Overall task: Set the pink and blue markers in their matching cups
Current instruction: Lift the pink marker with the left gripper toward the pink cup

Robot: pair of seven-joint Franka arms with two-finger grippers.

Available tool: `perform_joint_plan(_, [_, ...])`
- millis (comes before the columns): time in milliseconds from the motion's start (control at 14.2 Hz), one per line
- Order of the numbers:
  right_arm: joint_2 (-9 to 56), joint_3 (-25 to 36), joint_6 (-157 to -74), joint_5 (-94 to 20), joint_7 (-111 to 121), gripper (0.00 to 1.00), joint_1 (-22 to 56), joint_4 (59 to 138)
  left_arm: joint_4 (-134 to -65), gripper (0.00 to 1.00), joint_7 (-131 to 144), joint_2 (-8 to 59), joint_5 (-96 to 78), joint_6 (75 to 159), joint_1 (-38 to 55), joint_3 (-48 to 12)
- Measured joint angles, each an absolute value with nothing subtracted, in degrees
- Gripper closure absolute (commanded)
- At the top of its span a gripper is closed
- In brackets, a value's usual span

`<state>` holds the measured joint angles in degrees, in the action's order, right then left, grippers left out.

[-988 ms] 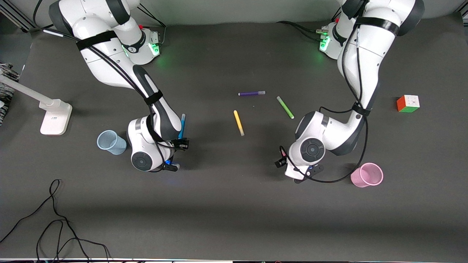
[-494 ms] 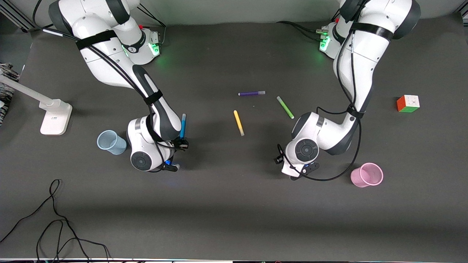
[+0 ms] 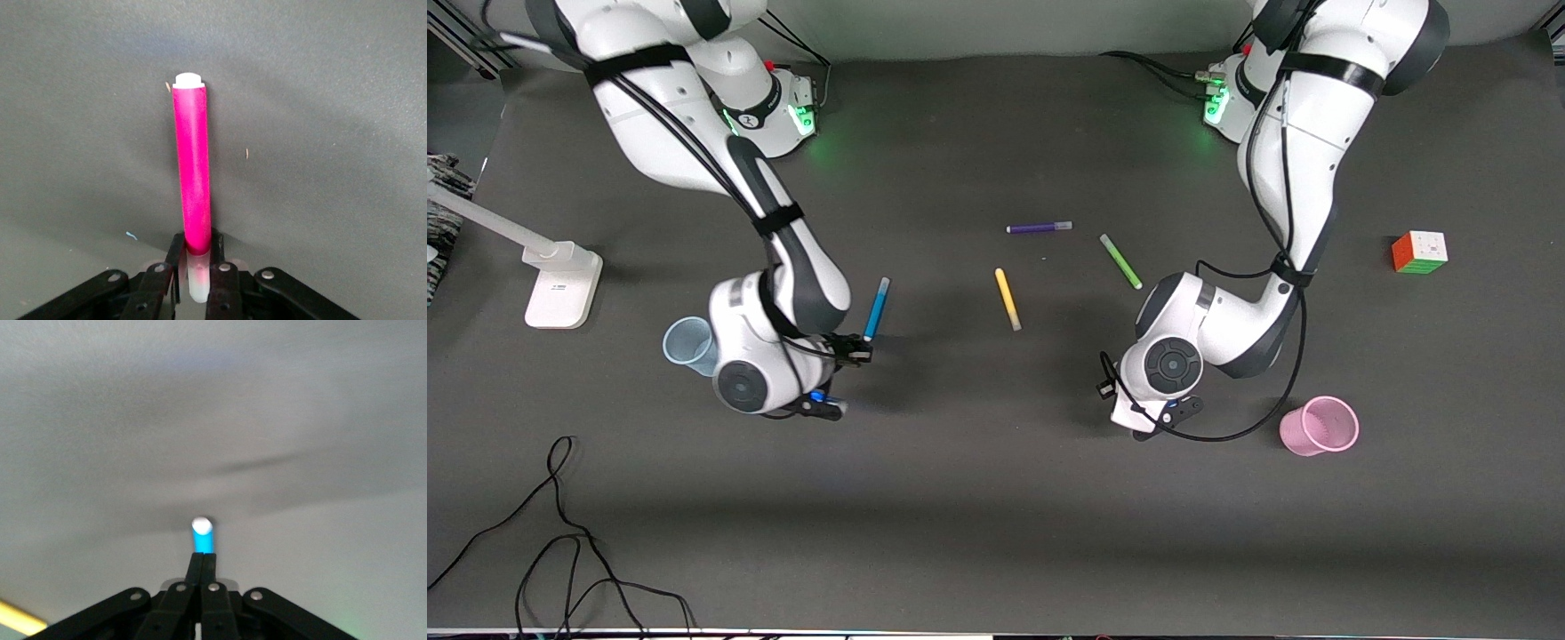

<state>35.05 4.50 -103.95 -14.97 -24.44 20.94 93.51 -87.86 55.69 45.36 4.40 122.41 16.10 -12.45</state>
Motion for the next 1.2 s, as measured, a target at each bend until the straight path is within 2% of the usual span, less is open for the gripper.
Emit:
perform_joint_plan(71, [33.02, 5.48, -102.19, -13.92, -24.44, 0.37, 20.91, 93.52, -87.90, 1.00, 55.73, 45.41, 4.40, 122.41, 16.08, -12.38])
perform_joint_plan(141, [31.25, 6.30, -100.91, -13.36, -24.44, 0.06, 20.88, 93.57, -87.93, 1.00, 55.75, 45.45, 4.40, 122.41, 16.07, -12.31])
perform_joint_plan(353, [29.39, 6.60, -100.30, -13.86, -24.46, 0.01, 21.17, 94.49, -87.45, 1.00, 55.77, 45.39, 4.40, 121.87, 15.94, -12.27])
perform_joint_plan(635, [31.34, 6.33, -107.57, -17.91, -24.56, 0.01, 23.51, 101.67, -79.09, 1.00, 54.72, 42.60, 3.10, 109.07, 12.29, -12.38])
perform_joint_plan(706, [32.17, 6.26, -108.76, -18.86, -24.57, 0.04, 24.04, 103.04, -77.55, 1.00, 52.46, 40.43, 1.48, 105.53, 10.56, -12.39])
perform_joint_plan(988, [34.61, 6.26, -111.78, -20.39, -24.57, 0.27, 24.75, 104.19, -76.59, 1.00, 39.41, 30.66, -2.86, 88.25, 2.35, -12.33])
perform_joint_plan(1200, [34.91, 6.25, -112.82, -20.47, -24.57, 0.32, 24.89, 104.21, -76.73, 1.00, 29.63, 27.64, -3.22, 80.64, -2.61, -12.30])
